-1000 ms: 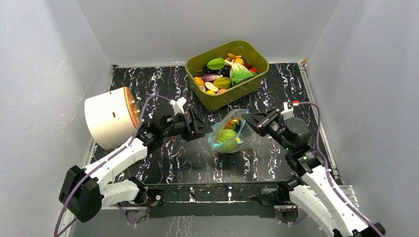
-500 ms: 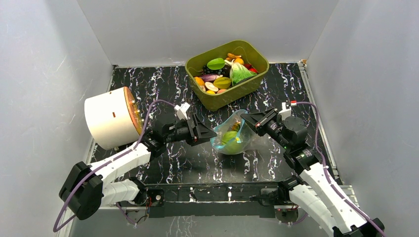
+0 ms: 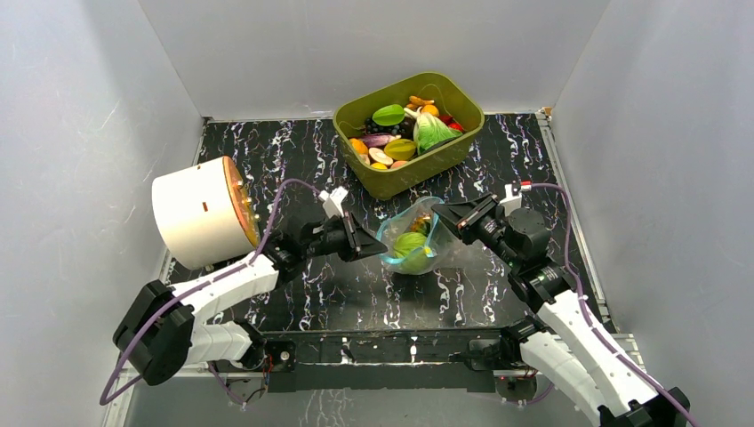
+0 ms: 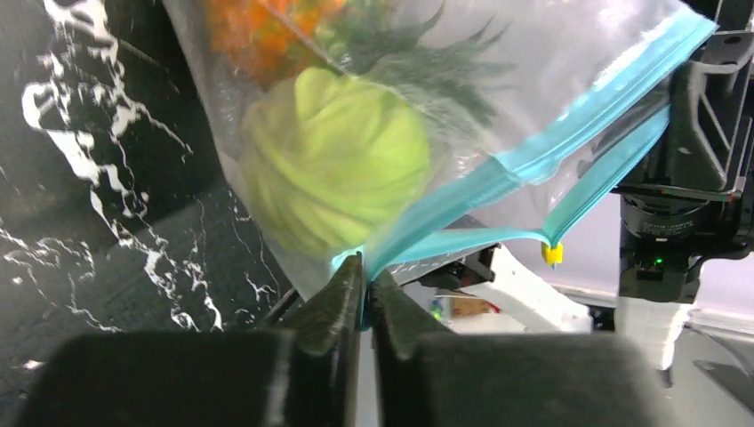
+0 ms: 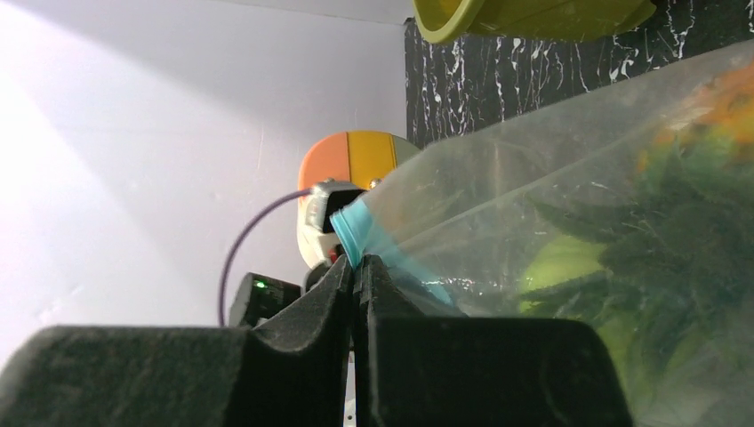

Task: Place the food in the zip-top bag and seal the zipper
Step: Adjust the zipper food storage bag at the center of the board.

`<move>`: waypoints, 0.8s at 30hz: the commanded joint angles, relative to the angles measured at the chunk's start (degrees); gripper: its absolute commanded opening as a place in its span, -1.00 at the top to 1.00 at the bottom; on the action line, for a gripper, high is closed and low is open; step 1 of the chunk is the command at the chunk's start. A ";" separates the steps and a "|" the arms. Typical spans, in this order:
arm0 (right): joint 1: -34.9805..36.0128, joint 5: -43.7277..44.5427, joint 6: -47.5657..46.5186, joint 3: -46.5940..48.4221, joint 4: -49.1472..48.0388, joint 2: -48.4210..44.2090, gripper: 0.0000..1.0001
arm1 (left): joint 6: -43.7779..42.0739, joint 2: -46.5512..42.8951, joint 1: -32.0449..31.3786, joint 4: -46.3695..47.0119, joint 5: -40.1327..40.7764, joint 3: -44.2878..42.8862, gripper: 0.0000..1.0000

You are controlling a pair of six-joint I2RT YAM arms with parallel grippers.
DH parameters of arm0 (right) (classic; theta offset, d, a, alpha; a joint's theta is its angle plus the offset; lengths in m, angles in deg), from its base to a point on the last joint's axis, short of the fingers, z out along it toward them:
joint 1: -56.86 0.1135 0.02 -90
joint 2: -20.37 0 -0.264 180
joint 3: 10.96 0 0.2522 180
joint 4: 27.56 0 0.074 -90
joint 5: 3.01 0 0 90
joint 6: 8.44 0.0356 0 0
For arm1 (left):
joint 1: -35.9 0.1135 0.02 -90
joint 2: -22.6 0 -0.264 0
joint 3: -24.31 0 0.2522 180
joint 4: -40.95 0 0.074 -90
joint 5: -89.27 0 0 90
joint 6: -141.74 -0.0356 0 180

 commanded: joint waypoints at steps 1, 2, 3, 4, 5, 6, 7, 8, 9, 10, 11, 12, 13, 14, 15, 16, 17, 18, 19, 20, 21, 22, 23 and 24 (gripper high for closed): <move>-0.02 -0.38 -2.02 -1.22 -4.92 -2.58 1.00 | -8.25 -1.04 -0.23 -7.88 2.63 -9.94 1.00; -0.02 -0.44 -4.33 -0.86 -3.85 -2.71 1.00 | -10.46 -1.17 -0.18 -10.95 3.56 -12.45 1.00; -0.02 -0.42 -7.91 0.05 -2.14 -2.68 1.00 | -12.59 -1.20 -0.10 -14.34 4.61 -15.43 1.00; -0.02 -0.23 -11.86 1.24 0.63 -2.50 1.00 | -14.92 -1.16 -0.06 -17.73 5.91 -18.60 1.00; -0.03 0.41 -16.33 2.42 3.80 -2.25 1.00 | -17.07 -0.97 0.03 -20.77 7.83 -21.77 1.00; -0.02 1.24 -19.89 3.29 7.23 -2.21 1.00 | -19.37 -0.56 0.04 -24.07 9.53 -25.13 1.00; -0.02 1.92 -24.12 3.70 9.77 -2.39 1.00 | -21.12 0.19 0.04 -28.22 11.10 -28.05 1.00; -0.02 1.83 -25.98 3.68 11.15 -2.60 1.00 | -22.47 0.79 0.11 -31.05 12.40 -31.04 1.00; -0.02 1.02 -27.23 3.56 11.73 -2.82 1.00 | -23.75 1.58 0.20 -33.72 13.08 -33.48 1.00; -0.02 -0.52 -29.34 3.25 11.62 -3.08 1.00 | -24.85 2.26 0.33 -35.98 13.30 -35.84 1.00; -0.02 -3.88 -30.45 2.97 10.80 -2.97 1.00 | -25.64 2.72 0.38 -37.89 13.36 -37.70 1.00; -0.04 -6.27 -30.84 2.77 10.46 -2.65 1.00 | -26.14 3.01 0.51 -39.58 13.37 -39.54 1.00; -0.02 -8.05 -31.19 2.59 10.54 -2.23 1.00 | -26.57 3.10 0.56 -40.85 13.37 -40.47 1.00; -0.02 -9.54 -31.71 2.31 10.58 -1.94 1.00 | -26.95 2.98 0.61 -41.90 13.37 -41.01 1.00; -0.02 -10.93 -32.26 1.86 10.48 -1.79 1.00 | -27.28 2.87 0.72 -42.77 13.18 -41.35 1.00; -0.02 -11.69 -32.81 1.28 10.53 -1.89 1.00 | -27.56 2.84 0.84 -43.74 12.83 -41.62 1.00; -0.02 -12.16 -33.27 0.78 10.73 -2.04 1.00 | -28.00 2.92 1.09 -44.69 12.41 -41.84 1.00; -0.02 -12.58 -33.71 0.32 10.79 -2.17 1.00 | -28.24 3.01 1.43 -45.49 11.94 -41.95 1.00; -0.02 -13.02 -34.23 0.16 10.78 -2.20 1.00 | -28.48 3.20 1.77 -46.23 11.25 -42.05 1.00; -0.02 -13.52 -34.80 0.17 10.85 -2.01 1.00 | -28.75 3.45 2.28 -46.85 10.40 -42.25 1.00; -0.02 -14.00 -35.40 0.20 10.74 -1.76 1.00 | -29.13 3.98 2.70 -47.48 9.23 -42.55 1.00; -0.02 -14.38 -35.95 0.33 10.84 -1.23 0.97 | -29.51 4.55 3.17 -48.22 8.22 -43.01 1.00; -0.06 -14.65 -36.52 0.44 10.99 -0.62 0.93 | -30.00 5.16 3.42 -48.80 7.39 -43.43 1.00; -0.04 -14.81 -37.43 0.70 11.33 0.05 0.88 | -30.37 5.70 3.54 -49.29 6.53 -43.79 1.00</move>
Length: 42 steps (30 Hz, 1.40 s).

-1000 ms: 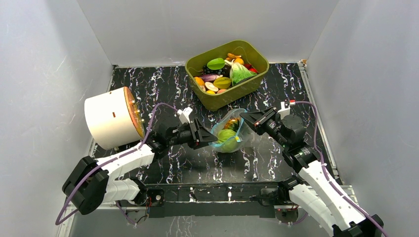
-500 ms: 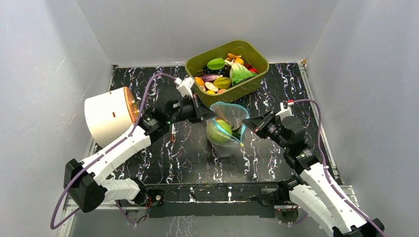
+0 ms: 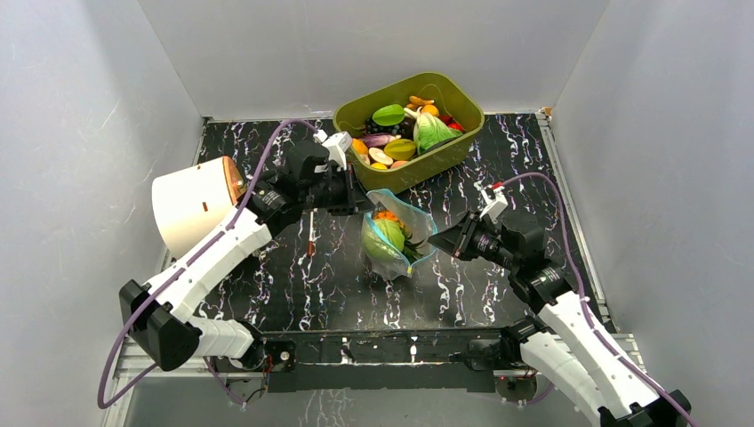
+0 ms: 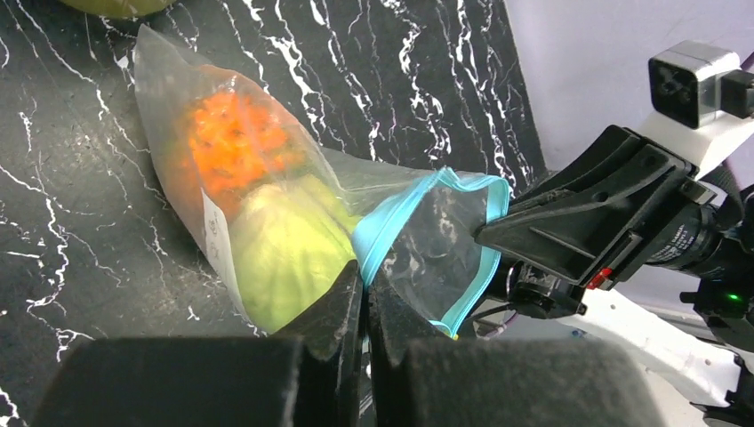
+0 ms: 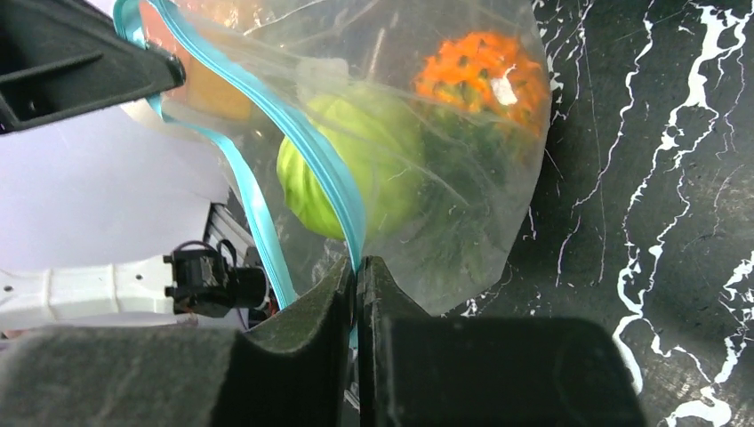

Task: Place the food in the zip-top bag and seal the zipper
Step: Adjust the zipper food storage bag at the center of the board.

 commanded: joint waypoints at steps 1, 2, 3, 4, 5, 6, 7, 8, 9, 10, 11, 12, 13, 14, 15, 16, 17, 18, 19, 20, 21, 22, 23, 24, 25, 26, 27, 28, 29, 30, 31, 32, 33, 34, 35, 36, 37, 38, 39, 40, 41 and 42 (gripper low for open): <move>-0.02 -3.18 -5.76 1.07 -0.57 2.12 0.83 | -3.02 1.31 1.37 -3.97 -5.05 -3.93 1.00; -0.06 -2.73 -6.85 1.65 0.29 2.69 0.78 | -3.11 1.83 1.45 -4.05 -5.91 -4.14 1.00; -0.05 -2.00 -7.71 2.11 1.09 3.22 0.73 | -3.26 2.42 1.47 -3.92 -7.32 -4.28 1.00; -0.02 -1.24 -8.17 2.48 1.65 3.60 0.65 | -3.33 3.24 1.54 -3.74 -8.59 -4.46 1.00; -0.04 -0.50 -8.41 2.79 2.18 3.91 0.56 | -3.44 3.84 1.56 -3.62 -9.74 -4.75 1.00; -0.05 0.14 -8.47 3.05 2.49 4.12 0.47 | -3.68 4.08 1.56 -3.74 -10.41 -5.09 1.00; -0.02 0.67 -8.24 3.15 2.50 4.32 0.39 | -3.91 5.12 1.59 -4.07 -10.81 -5.72 1.00; -0.02 1.14 -8.03 3.20 2.24 4.52 0.33 | -4.15 5.91 1.60 -4.33 -10.99 -6.16 1.00; -0.04 1.47 -7.35 3.13 1.54 4.84 0.30 | -4.39 6.46 1.65 -4.53 -11.23 -6.54 1.00; -0.08 1.62 -6.76 3.15 0.86 5.17 0.29 | -4.51 6.95 1.72 -4.72 -11.63 -6.93 1.00; -0.03 1.65 -6.31 3.37 0.33 5.55 0.33 | -4.62 7.40 1.78 -4.66 -12.16 -7.36 1.00; -0.02 1.53 -5.81 3.70 -0.23 6.10 0.49 | -4.54 7.82 1.77 -4.46 -12.73 -7.81 1.00; -0.06 1.34 -5.19 4.12 -0.81 6.60 0.66 | -4.38 8.22 1.87 -4.06 -13.18 -8.23 1.00; -0.05 0.84 -4.64 4.82 -1.29 7.17 0.81 | -4.25 8.51 1.91 -3.66 -13.58 -8.68 1.00; -0.02 0.33 -3.98 5.24 -1.81 7.70 0.92 | -4.04 8.83 1.92 -3.22 -13.96 -9.20 0.87; -0.06 -0.27 -2.91 5.60 -2.56 8.12 0.99 | -3.81 8.94 1.89 -2.72 -14.07 -9.65 0.69; -0.03 -0.97 -1.09 5.61 -3.47 8.48 1.00 | -3.60 8.82 1.91 -1.95 -14.12 -9.81 0.50; -0.02 -1.75 0.86 5.44 -4.99 8.68 1.00 | -3.17 8.38 1.87 -1.03 -13.90 -9.69 0.31; -0.02 -2.50 3.51 4.96 -6.85 8.75 1.00 | -2.76 7.66 1.89 -0.08 -13.49 -9.18 0.14; -0.02 -2.90 6.57 4.27 -8.90 8.76 1.00 | -2.34 6.43 1.91 0.75 -12.72 -8.27 -0.01; -0.09 -2.76 9.30 3.51 -10.80 8.67 1.00 | -2.02 5.25 1.92 1.11 -11.40 -6.82 -0.12; -0.05 -2.22 12.89 2.70 -12.55 8.48 1.00 | -1.96 4.72 1.92 0.86 -9.66 -5.72 -0.20; -0.04 -1.23 15.36 1.79 -14.57 8.21 1.00 | -2.07 2.75 1.89 -0.18 -7.21 -4.49 -0.26; -0.07 -0.06 17.64 1.04 -15.82 7.67 1.00 | -2.30 1.59 1.91 -2.40 -4.91 -3.47 -0.29; -0.03 1.16 19.81 0.28 -16.81 7.17 1.00 | -2.48 0.71 1.92 -4.43 -2.72 -2.86 -0.30; -0.02 2.36 21.50 -0.27 -17.86 6.69 1.00 | -2.80 -0.14 1.92 -6.34 -1.03 -2.41 -0.31; -0.02 3.51 22.78 -0.69 -18.57 6.19 1.00 | -2.70 -1.05 1.92 -7.58 -0.20 -1.84 -0.32; 0.06 4.59 23.59 -0.87 -18.89 5.83 1.00 | -2.30 -2.30 1.92 -8.15 0.38 -0.92 -0.32; 0.02 5.52 23.90 -0.77 -18.94 5.63 1.00 | -1.73 -3.58 1.92 -8.24 0.96 0.23 -0.32; 0.06 6.19 23.94 -0.52 -18.80 5.64 1.00 | -1.09 -4.94 1.87 -8.16 1.52 1.31 -0.33; 0.07 6.82 23.91 -0.06 -18.45 5.69 1.00 | -0.12 -6.24 1.91 -8.03 2.07 2.29 -0.33; 0.07 7.28 23.79 0.20 -18.11 5.87 1.00 | 0.45 -7.32 1.85 -8.09 2.50 3.01 -0.33; 0.07 7.57 23.78 0.32 -17.88 6.12 1.00 | 1.07 -8.13 1.83 -8.12 2.85 3.63 -0.33; 0.07 7.76 23.89 0.34 -17.82 6.38 1.00 | 1.70 -8.97 1.81 -8.30 2.93 4.22 -0.31; 0.05 7.86 24.20 0.22 -17.85 6.59 1.00 | 2.19 -9.65 1.83 -8.20 2.61 4.92 -0.27; 0.11 7.89 24.60 0.05 -18.08 6.78 1.00 | 2.97 -10.52 1.83 -7.93 2.05 5.92 -0.21; 0.14 7.93 24.98 -0.15 -18.34 6.94 1.00 | 3.90 -11.39 1.83 -7.49 1.32 7.10 -0.17; 0.15 8.16 25.27 -0.33 -18.49 7.04 1.00 | 4.77 -12.35 1.82 -6.66 0.05 8.66 -0.13; 0.14 8.63 25.41 -0.48 -18.55 7.12 1.00 | 6.01 -13.39 1.82 -5.03 -2.15 10.49 -0.07; 0.19 8.98 25.51 -0.53 -18.52 7.23 1.00 | 7.12 -14.50 1.83 -2.73 -4.80 12.43 -0.02; 0.24 9.33 25.65 -0.54 -18.51 7.30 1.00 | 8.16 -16.21 1.78 0.36 -7.91 15.29 0.01; 0.22 9.69 25.70 -0.54 -18.63 7.43 1.00 | 9.31 -17.45 1.70 3.87 -10.56 17.51 0.01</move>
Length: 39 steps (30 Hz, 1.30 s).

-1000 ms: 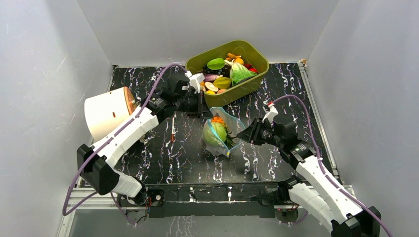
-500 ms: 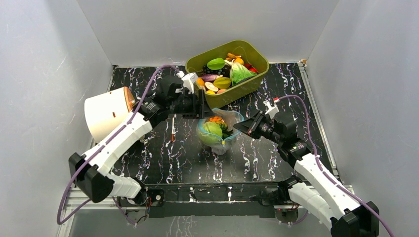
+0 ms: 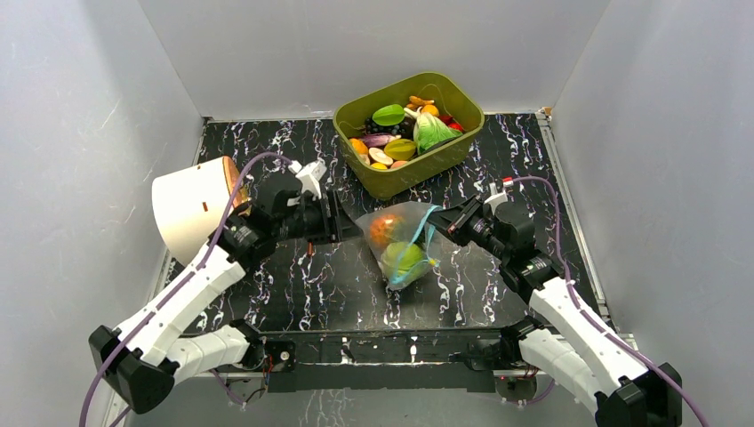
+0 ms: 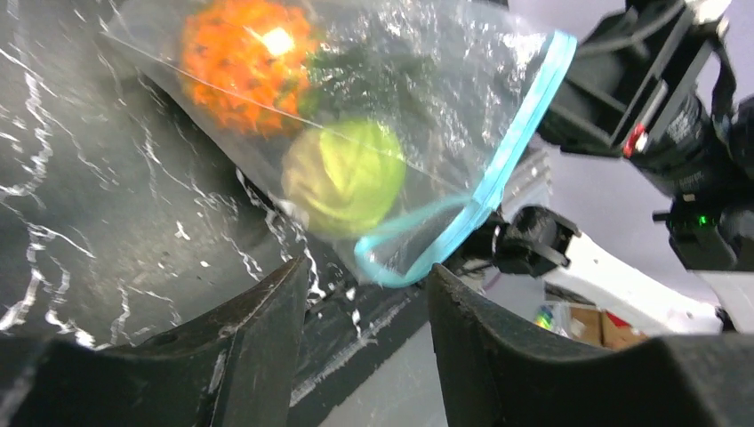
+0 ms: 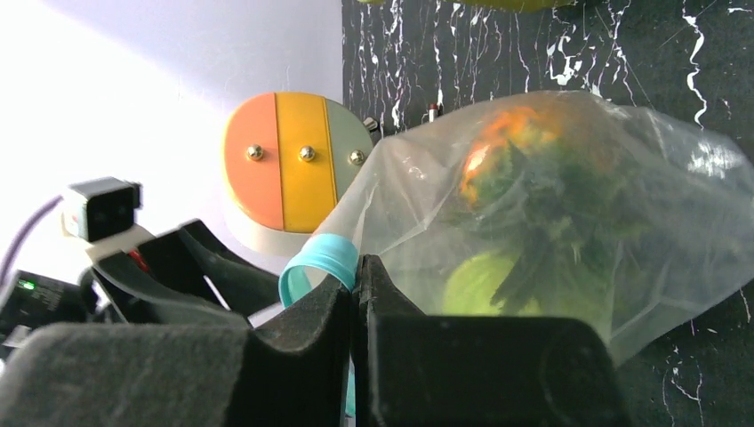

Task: Place the food in the zip-top bag and seal the zipper
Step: Adjust the zipper food storage bag at the center of the board.

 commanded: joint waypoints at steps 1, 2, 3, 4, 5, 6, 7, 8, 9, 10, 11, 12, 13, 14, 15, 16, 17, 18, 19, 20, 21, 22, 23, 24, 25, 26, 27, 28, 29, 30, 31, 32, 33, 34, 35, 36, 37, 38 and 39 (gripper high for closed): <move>0.20 2.98 1.81 0.52 -5.81 0.07 1.00 | 5.82 -5.60 0.09 11.32 -11.84 8.83 -0.03; 0.20 3.25 2.00 0.57 -6.00 0.39 1.00 | 6.17 -6.54 0.02 13.96 -13.44 10.98 -0.10; 0.20 3.47 2.50 0.61 -6.34 0.75 1.00 | 6.26 -7.10 -0.14 15.67 -14.14 12.65 -0.17; 0.20 3.51 2.80 0.66 -7.07 1.08 1.00 | 6.31 -7.43 -0.30 17.13 -14.41 14.28 -0.24; 0.28 3.58 3.00 0.77 -7.53 1.50 1.00 | 6.48 -7.51 -0.52 18.80 -14.63 15.76 -0.28; 0.33 3.59 3.23 1.06 -7.79 2.12 1.00 | 6.82 -7.32 -0.84 22.05 -15.23 17.23 -0.32; 0.37 3.60 3.32 1.48 -8.01 2.52 1.00 | 7.17 -6.83 -1.43 24.55 -15.74 18.42 -0.34; 0.41 3.59 3.35 1.76 -8.15 2.93 1.00 | 7.30 -6.11 -2.30 26.45 -15.61 19.15 -0.35; 0.46 3.67 3.36 2.17 -8.18 3.19 1.00 | 7.09 -5.38 -3.37 28.00 -14.94 19.58 -0.35; 0.48 3.69 3.36 2.44 -8.11 3.36 1.00 | 6.57 -4.50 -4.80 29.04 -13.59 19.66 -0.35; 0.60 3.81 3.36 2.77 -8.06 3.41 1.00 | 5.89 -3.85 -6.28 29.68 -11.82 19.44 -0.35; 0.74 3.97 3.36 3.14 -7.83 3.29 1.00 | 5.06 -3.15 -7.89 29.93 -9.66 19.08 -0.35; 0.85 4.29 3.34 3.41 -7.57 3.09 1.00 | 4.16 -2.43 -9.31 30.00 -7.87 18.44 -0.36; 1.04 4.62 3.29 3.73 -7.21 2.96 1.00 | 3.02 -1.58 -11.24 30.08 -5.89 17.26 -0.36; 1.14 4.98 3.21 4.08 -6.82 2.81 1.00 | 1.65 -0.78 -12.18 29.59 -3.65 16.59 -0.36; 1.24 5.32 3.08 4.44 -6.34 2.73 1.00 | 0.26 -0.03 -13.39 28.96 -1.45 14.78 -0.36; 1.34 5.62 3.05 4.91 -5.66 2.67 1.00 | -1.14 0.79 -14.53 28.61 0.46 13.50 -0.36; 1.55 5.93 2.97 5.32 -5.18 2.61 1.00 | -2.21 1.37 -15.58 28.34 2.05 12.33 -0.36; 1.80 6.19 2.88 5.79 -4.78 2.62 1.00 | -3.00 1.89 -15.97 28.31 3.51 11.24 -0.36; 2.00 6.45 2.73 6.21 -4.27 2.63 1.00 | -3.61 2.23 -16.81 28.52 5.01 10.34 -0.36; 2.30 6.76 2.55 6.70 -3.83 2.77 1.00 | -4.15 2.78 -17.39 28.78 6.25 9.69 -0.36; 2.55 7.02 2.30 7.16 -3.47 2.86 1.00 | -4.59 3.37 -17.84 28.98 7.25 8.95 -0.37; 2.77 7.31 2.07 7.49 -3.10 2.96 1.00 | -5.04 4.00 -18.40 29.07 8.02 8.28 -0.36; 2.95 7.63 1.92 7.62 -2.98 2.93 1.00 | -5.38 4.59 -18.97 29.43 8.62 7.84 -0.36; 3.00 7.92 1.91 7.65 -3.00 2.97 1.00 | -5.76 5.17 -19.57 29.90 9.21 7.60 -0.36; 3.07 7.99 1.95 7.58 -3.12 2.97 1.00 | -6.06 5.68 -20.18 30.26 9.88 7.56 -0.36; 3.03 8.07 2.02 7.49 -3.25 3.00 1.00 | -6.35 6.16 -20.66 30.30 10.84 7.51 -0.36; 3.10 8.12 2.02 7.41 -3.38 3.01 1.00 | -6.55 6.70 -21.24 30.05 12.21 7.46 -0.36; 3.22 8.23 2.13 7.32 -3.43 3.03 1.00 | -6.89 7.11 -21.75 29.67 13.17 7.56 -0.36; 3.27 8.32 2.23 7.18 -3.52 3.14 1.00 | -7.09 7.46 -22.45 29.32 14.26 7.70 -0.37; 3.33 8.42 2.34 7.16 -3.59 3.19 1.00 | -7.31 7.70 -23.04 28.98 15.31 7.83 -0.36; 3.40 8.48 2.43 7.08 -3.69 3.28 1.00 | -7.65 8.08 -23.70 28.59 16.50 7.96 -0.37; 3.49 8.49 2.46 7.01 -3.78 3.35 1.00 | -7.61 8.55 -24.09 27.81 18.04 8.37 -0.38; 3.52 8.52 2.73 7.01 -3.83 3.41 1.00 | -7.27 8.83 -24.24 26.98 19.20 8.73 -0.39; 3.52 8.52 2.92 6.89 -3.98 3.49 1.00 | -7.28 9.07 -24.22 26.78 19.89 9.30 -0.40; 3.54 8.52 3.12 6.79 -4.16 3.43 1.00 | -7.20 9.20 -24.29 26.99 20.22 9.78 -0.41; 3.61 8.58 3.25 6.64 -4.29 3.45 1.00 | -7.02 9.20 -24.29 27.65 20.31 10.53 -0.42; 3.62 8.69 3.27 6.60 -4.32 3.42 1.00 | -6.74 9.16 -24.33 28.65 19.92 11.25 -0.43; 3.63 8.88 3.35 6.51 -4.32 3.33 1.00 | -6.47 9.12 -24.38 30.04 19.13 11.89 -0.44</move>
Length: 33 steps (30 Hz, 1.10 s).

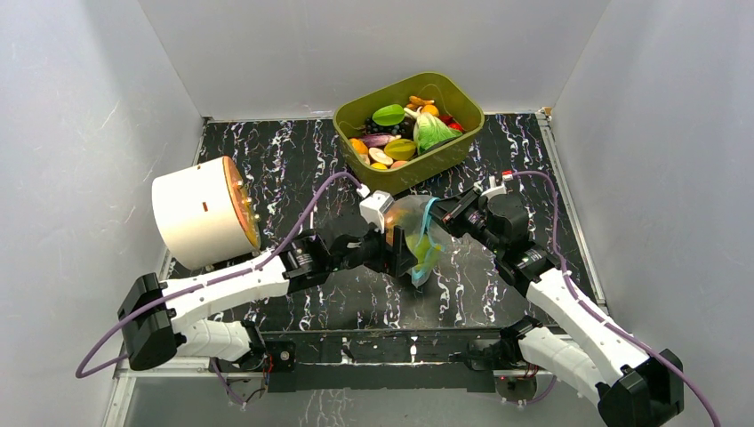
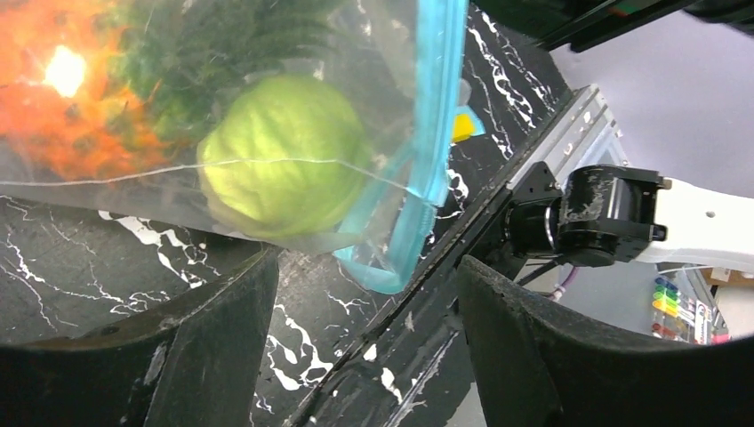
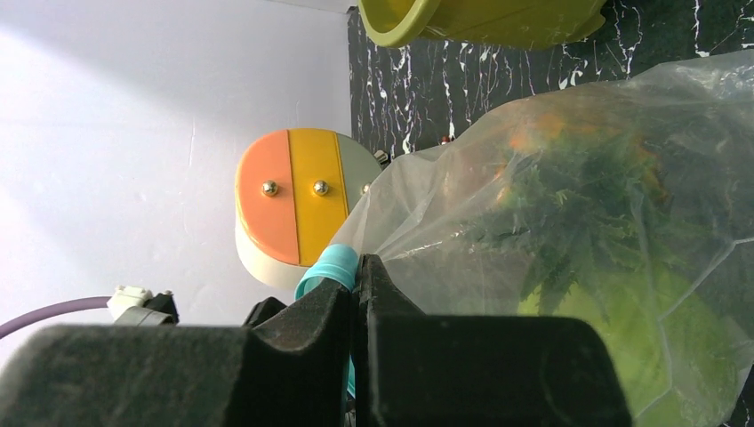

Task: Place the food in the zip-top bag and seal the zipper
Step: Adjust the zipper food storage bag at the center of the board.

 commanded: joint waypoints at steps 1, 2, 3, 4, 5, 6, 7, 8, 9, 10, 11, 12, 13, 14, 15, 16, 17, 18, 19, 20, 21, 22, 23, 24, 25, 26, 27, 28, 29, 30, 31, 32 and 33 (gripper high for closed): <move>0.39 1.58 0.65 2.29 -3.88 -0.62 1.00 | 0.06 -0.64 -0.38 3.95 1.78 2.60 -0.44; 0.45 1.63 0.67 2.17 -3.95 -0.72 1.00 | 0.50 -0.54 -0.57 5.56 1.28 3.11 -0.44; 0.41 1.79 0.82 2.14 -4.03 -0.78 1.00 | 1.02 -0.33 -0.67 6.98 1.07 3.66 -0.44; 0.45 1.81 0.89 2.07 -4.12 -0.78 1.00 | 1.37 0.23 -0.81 8.17 0.86 4.15 -0.44; 0.46 1.83 1.03 2.03 -4.21 -0.78 1.00 | 1.60 1.20 -0.84 8.75 0.70 4.19 -0.44; 0.40 1.82 1.12 1.94 -4.46 -0.81 1.00 | 1.59 2.40 -0.84 8.51 0.68 3.85 -0.44; 0.45 1.77 1.21 1.84 -4.63 -0.72 1.00 | 1.56 3.76 -0.89 8.04 0.72 3.45 -0.40; 0.41 1.77 1.26 1.76 -4.77 -0.71 1.00 | 1.56 4.92 -0.92 7.68 0.86 3.03 -0.35; 0.43 1.69 1.26 1.76 -4.86 -0.62 1.00 | 1.64 5.83 -0.97 7.39 0.99 2.78 -0.32; 0.43 1.68 1.26 1.65 -4.87 -0.53 1.00 | 1.73 6.31 -1.05 7.61 1.15 2.80 -0.23; 0.44 1.64 1.22 1.61 -4.87 -0.58 1.00 | 1.84 6.37 -1.10 8.03 1.45 2.99 -0.12; 0.52 1.71 1.18 1.44 -4.80 -0.77 1.00 | 1.84 6.17 -1.22 8.08 2.09 3.02 0.04; 0.51 1.77 0.95 1.31 -4.66 -0.96 1.00 | 1.77 5.74 -1.27 7.35 2.97 2.82 0.23; 0.52 1.88 0.63 1.20 -4.36 -1.17 1.00 | 1.55 4.74 -1.35 6.24 4.28 2.67 0.41; 0.49 2.00 -0.12 1.12 -3.93 -1.47 1.00 | 1.21 3.53 -1.36 5.22 5.59 2.49 0.59; 0.50 2.06 -1.57 1.13 -3.38 -1.87 1.00 | 0.93 1.75 -1.37 3.62 7.06 2.52 0.74; 0.47 1.88 -3.58 1.09 -2.94 -2.18 1.00 | 0.47 -0.34 -1.37 2.05 8.87 2.42 0.87; 0.45 1.54 -5.84 1.15 -2.30 -2.50 1.00 | 0.12 -2.34 -1.37 0.10 10.71 2.06 0.98; 0.38 0.87 -7.49 1.15 -1.31 -2.80 1.00 | -0.45 -4.63 -1.37 -1.93 12.63 1.49 1.00; 0.40 0.38 -9.25 1.16 -0.36 -3.17 1.00 | -1.43 -6.68 -1.32 -3.45 14.08 0.78 1.00; 0.41 -0.31 -11.12 1.22 0.34 -3.43 1.00 | -2.32 -8.44 -1.32 -4.87 15.22 -0.12 1.00; 0.44 -1.16 -12.93 1.27 1.24 -3.62 0.98 | -2.99 -9.87 -1.28 -6.49 16.59 -1.36 1.00; 0.46 -1.75 -15.33 1.61 2.63 -3.68 0.97 | -3.43 -11.00 -1.22 -8.19 17.87 -2.65 1.00; 0.40 -1.88 -17.72 2.29 4.93 -3.64 0.95 | -4.15 -11.33 -1.15 -9.93 18.94 -4.20 1.00; 0.43 -1.50 -20.08 2.90 7.47 -3.61 0.93 | -5.11 -11.29 -1.06 -11.19 19.52 -5.60 1.00; 0.44 -1.26 -23.19 3.64 9.45 -3.72 0.92 | -5.89 -11.16 -0.96 -12.28 19.94 -6.75 1.00; 0.45 -1.03 -24.96 4.02 11.50 -3.95 0.90 | -6.52 -10.84 -0.80 -13.21 20.04 -7.79 1.00; 0.46 -0.86 -26.34 4.33 12.59 -4.34 0.88 | -7.05 -10.51 -0.79 -13.78 19.91 -8.58 1.00; 0.44 -1.18 -27.75 4.67 13.14 -4.72 0.87 | -7.47 -10.19 -0.68 -14.17 19.70 -9.28 1.00; 0.46 -2.07 -28.95 4.95 13.20 -5.09 0.85 | -7.84 -9.72 -0.57 -14.49 19.59 -9.88 1.00; 0.43 -3.12 -29.95 5.29 13.31 -5.33 0.81 | -7.92 -9.27 -0.45 -14.98 19.58 -10.55 1.00; 0.39 -4.27 -30.91 5.74 13.40 -5.23 0.77 | -7.94 -8.77 -0.29 -15.65 19.57 -11.24 1.00; 0.45 -4.83 -31.77 6.45 14.07 -5.01 0.71 | -7.94 -8.26 -0.12 -16.19 19.53 -12.03 1.00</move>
